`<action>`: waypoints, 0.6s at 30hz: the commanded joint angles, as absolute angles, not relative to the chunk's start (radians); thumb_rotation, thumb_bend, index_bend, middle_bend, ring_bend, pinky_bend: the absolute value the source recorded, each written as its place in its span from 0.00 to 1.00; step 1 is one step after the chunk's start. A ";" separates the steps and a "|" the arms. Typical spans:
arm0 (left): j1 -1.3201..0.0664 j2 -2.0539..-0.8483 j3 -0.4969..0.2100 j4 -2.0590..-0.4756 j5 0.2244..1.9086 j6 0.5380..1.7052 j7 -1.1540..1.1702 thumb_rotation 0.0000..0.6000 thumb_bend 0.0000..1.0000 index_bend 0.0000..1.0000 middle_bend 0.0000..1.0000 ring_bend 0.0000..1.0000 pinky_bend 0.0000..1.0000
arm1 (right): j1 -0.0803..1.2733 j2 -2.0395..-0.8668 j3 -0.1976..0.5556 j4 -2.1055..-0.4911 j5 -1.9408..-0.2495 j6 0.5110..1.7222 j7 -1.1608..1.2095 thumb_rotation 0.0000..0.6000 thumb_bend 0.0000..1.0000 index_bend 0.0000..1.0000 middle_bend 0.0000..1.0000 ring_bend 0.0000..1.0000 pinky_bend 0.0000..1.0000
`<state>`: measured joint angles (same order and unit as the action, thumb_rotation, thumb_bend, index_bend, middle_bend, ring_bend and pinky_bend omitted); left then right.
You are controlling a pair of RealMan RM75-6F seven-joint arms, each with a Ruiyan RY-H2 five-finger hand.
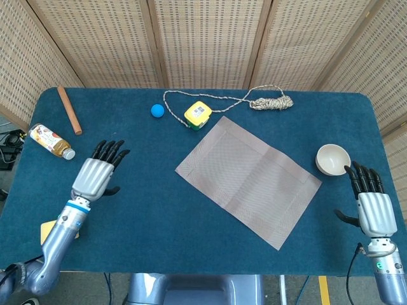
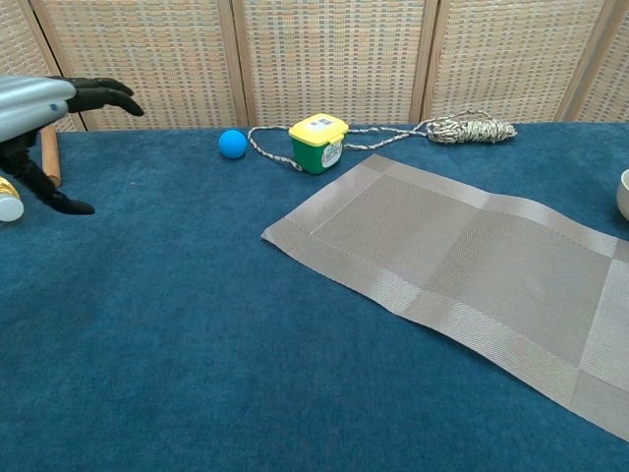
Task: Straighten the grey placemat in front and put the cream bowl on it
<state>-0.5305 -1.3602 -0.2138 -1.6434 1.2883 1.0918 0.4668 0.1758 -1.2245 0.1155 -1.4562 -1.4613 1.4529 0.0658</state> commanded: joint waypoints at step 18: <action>-0.888 -1.749 -0.259 -1.197 1.037 0.845 0.740 1.00 0.05 0.09 0.00 0.00 0.00 | 0.182 -1.185 0.127 -1.446 -1.459 1.423 0.219 1.00 0.24 0.07 0.00 0.00 0.00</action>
